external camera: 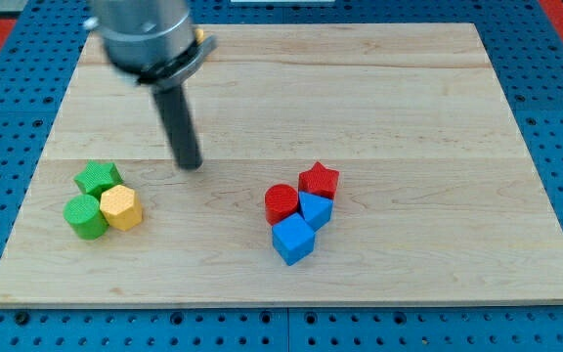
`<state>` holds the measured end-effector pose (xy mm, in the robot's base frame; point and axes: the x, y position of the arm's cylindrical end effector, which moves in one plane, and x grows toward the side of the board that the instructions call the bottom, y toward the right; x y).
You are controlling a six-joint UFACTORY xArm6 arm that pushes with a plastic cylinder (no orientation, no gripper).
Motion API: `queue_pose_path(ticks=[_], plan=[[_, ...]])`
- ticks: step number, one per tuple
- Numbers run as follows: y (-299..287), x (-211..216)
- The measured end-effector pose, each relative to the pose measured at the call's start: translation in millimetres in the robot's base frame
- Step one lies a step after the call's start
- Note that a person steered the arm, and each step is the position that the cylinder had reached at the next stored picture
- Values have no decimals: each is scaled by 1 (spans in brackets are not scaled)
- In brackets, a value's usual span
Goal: Place the yellow heart diagonally to the yellow hexagon
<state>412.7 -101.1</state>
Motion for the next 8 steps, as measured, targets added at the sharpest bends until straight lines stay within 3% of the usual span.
queue_pose_path(ticks=[1, 2, 3, 5, 7, 8], plan=[[5, -109], [59, -161], [52, -218], [-65, -150], [-86, -196], [-129, -169]])
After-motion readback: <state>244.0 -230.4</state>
